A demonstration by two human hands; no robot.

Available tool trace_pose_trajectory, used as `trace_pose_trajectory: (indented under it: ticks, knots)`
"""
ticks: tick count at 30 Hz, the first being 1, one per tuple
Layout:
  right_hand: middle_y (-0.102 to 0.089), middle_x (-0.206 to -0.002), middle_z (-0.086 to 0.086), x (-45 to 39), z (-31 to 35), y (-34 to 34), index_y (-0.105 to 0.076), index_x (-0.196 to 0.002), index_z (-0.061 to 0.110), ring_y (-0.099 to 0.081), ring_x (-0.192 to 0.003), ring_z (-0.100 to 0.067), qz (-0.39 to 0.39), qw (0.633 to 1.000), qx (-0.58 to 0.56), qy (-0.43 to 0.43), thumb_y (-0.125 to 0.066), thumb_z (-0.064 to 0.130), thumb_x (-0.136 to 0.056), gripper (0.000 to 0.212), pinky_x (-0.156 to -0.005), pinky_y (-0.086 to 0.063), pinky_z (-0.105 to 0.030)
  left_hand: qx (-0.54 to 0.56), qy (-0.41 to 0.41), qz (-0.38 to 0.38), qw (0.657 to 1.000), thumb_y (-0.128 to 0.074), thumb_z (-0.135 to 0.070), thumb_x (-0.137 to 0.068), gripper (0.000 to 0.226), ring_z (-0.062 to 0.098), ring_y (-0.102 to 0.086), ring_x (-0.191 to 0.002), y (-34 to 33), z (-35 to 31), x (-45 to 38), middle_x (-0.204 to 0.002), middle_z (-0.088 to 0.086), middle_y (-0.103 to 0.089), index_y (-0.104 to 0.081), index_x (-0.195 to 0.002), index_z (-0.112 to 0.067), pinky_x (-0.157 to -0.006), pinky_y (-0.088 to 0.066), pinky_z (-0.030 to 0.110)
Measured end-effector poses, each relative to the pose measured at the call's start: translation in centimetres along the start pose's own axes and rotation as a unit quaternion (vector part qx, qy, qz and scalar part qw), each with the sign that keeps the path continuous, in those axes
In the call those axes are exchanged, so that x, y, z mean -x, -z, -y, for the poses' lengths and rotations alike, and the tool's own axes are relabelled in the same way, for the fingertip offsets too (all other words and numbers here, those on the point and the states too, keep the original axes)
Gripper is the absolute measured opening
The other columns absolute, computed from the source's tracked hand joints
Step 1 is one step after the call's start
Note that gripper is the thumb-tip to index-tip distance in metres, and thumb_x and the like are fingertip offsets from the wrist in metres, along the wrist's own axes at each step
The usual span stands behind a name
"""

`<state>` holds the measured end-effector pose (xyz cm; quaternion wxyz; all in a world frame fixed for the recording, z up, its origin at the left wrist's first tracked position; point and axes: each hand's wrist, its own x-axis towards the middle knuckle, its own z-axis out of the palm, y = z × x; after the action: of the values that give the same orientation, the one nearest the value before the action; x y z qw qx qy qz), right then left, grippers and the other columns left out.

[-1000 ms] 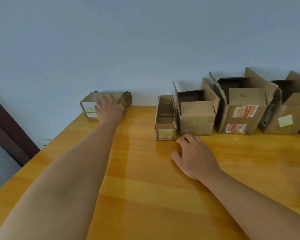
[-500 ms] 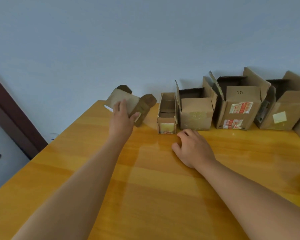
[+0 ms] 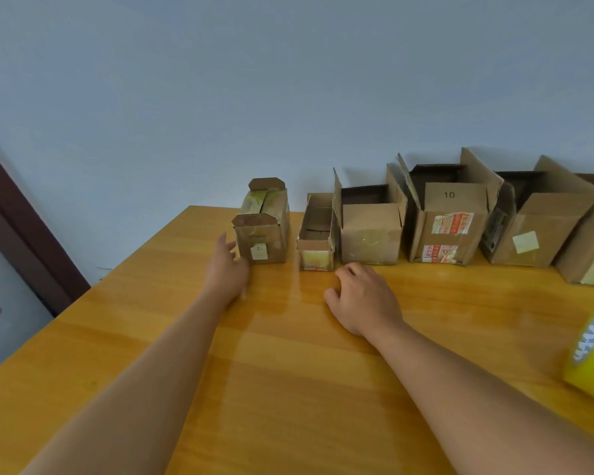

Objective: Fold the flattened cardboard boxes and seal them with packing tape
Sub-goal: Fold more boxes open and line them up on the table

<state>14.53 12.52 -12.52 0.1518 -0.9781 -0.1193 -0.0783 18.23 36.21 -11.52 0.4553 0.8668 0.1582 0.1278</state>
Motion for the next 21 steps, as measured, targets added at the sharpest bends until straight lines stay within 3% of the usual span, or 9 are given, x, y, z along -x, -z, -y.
trace_pose_trajectory:
  ticks: [4,6,11,18,21]
  knots:
    - [-0.054,-0.134,-0.003,-0.1,-0.1,-0.2,-0.057,-0.129,0.016,-0.049,-0.122,-0.020,-0.005,1.000,0.000,-0.001,-0.036,0.040,-0.099,0.044,-0.101,-0.044,-0.034,0.038,-0.015,-0.020,0.999,-0.079,-0.043,-0.080,0.124,0.027,-0.025,-0.148,-2.0,-1.7,0.9,-0.163,0.004,-0.020,0.017,-0.155,-0.019,-0.116,-0.032,0.046]
    - [-0.053,-0.135,-0.003,-0.1,-0.1,-0.2,-0.056,-0.130,0.016,-0.048,-0.123,-0.020,-0.007,1.000,0.001,-0.002,-0.037,0.040,-0.099,0.044,-0.102,-0.043,-0.034,0.037,-0.018,-0.042,0.998,-0.081,-0.053,-0.074,0.135,0.027,-0.010,-0.152,-3.0,-2.6,1.0,-0.166,0.005,-0.005,0.021,-0.154,-0.019,-0.120,-0.022,0.047]
    - [-0.052,-0.137,-0.002,-0.2,-0.2,-0.3,-0.055,-0.133,0.017,-0.047,-0.125,-0.019,-0.010,1.000,0.003,0.001,-0.038,0.041,-0.099,0.045,-0.103,-0.042,-0.034,0.028,-0.015,-0.089,0.996,-0.081,-0.052,-0.075,0.133,0.029,-0.012,-0.152,-3.9,-3.4,0.0,-0.166,0.008,-0.007,0.018,-0.156,-0.015,-0.121,-0.022,0.046]
    - [-0.053,-0.136,-0.002,-0.4,-0.3,-0.7,-0.056,-0.131,0.016,-0.047,-0.124,-0.019,-0.020,1.000,0.000,0.007,-0.038,0.041,-0.098,0.045,-0.103,-0.043,-0.035,0.071,-0.009,-0.067,0.995,-0.086,-0.046,-0.072,0.122,0.028,-0.036,-0.143,-3.5,-2.7,-1.6,-0.158,0.006,-0.034,-0.004,-0.157,-0.017,-0.111,-0.040,0.044]
    - [-0.053,-0.137,-0.002,-0.4,-0.3,-0.8,-0.056,-0.132,0.016,-0.047,-0.125,-0.019,-0.025,1.000,-0.002,0.008,-0.038,0.041,-0.098,0.046,-0.103,-0.043,-0.034,0.073,-0.011,-0.055,0.996,-0.086,-0.049,-0.070,0.122,0.028,-0.036,-0.143,-3.3,-2.5,-1.9,-0.158,0.006,-0.034,-0.005,-0.156,-0.019,-0.111,-0.040,0.046]
